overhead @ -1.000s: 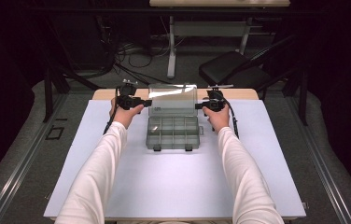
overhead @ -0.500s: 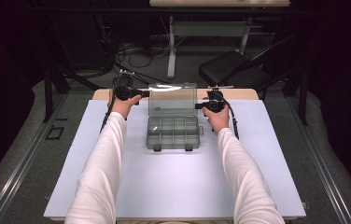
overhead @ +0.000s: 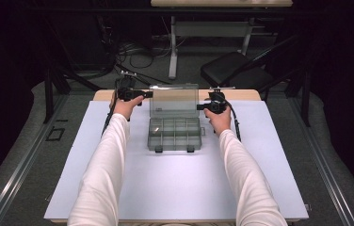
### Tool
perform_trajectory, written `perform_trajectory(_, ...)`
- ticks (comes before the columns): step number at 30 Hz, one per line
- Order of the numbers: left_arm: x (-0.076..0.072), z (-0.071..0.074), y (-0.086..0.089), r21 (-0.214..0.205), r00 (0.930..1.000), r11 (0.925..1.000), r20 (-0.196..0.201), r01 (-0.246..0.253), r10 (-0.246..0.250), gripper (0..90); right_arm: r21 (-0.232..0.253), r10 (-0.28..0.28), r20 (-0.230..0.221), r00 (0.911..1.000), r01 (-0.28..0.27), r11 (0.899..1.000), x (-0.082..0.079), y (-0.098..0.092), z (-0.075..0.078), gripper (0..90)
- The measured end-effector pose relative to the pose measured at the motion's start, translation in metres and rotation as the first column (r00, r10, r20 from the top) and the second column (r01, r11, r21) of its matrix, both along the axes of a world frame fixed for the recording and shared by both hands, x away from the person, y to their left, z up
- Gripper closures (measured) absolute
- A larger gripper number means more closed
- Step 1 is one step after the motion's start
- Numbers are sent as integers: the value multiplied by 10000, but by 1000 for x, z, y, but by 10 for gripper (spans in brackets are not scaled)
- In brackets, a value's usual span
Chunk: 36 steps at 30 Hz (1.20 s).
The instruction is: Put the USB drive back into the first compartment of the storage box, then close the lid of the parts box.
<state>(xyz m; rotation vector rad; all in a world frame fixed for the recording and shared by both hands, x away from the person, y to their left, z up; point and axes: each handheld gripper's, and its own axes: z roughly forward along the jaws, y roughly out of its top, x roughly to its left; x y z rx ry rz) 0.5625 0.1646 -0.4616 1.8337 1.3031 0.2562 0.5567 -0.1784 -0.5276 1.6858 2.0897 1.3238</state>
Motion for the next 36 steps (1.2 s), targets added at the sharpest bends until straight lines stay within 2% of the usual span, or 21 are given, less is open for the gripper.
perform_trajectory(16,8,-9,-1,71,9998,9999,-162,-130,132,415,-107,77,117,9999,-75,9999,-1,0,0,847)
perform_trajectory(20,9,-11,-1,187,9997,9998,-253,-8,12,426,-102,7,179,9998,-6,9999,-2,1,0,848)
perform_trajectory(36,15,-24,-12,-394,9995,9992,-286,111,-123,416,-119,38,402,9992,-33,9999,-5,0,-1,848)
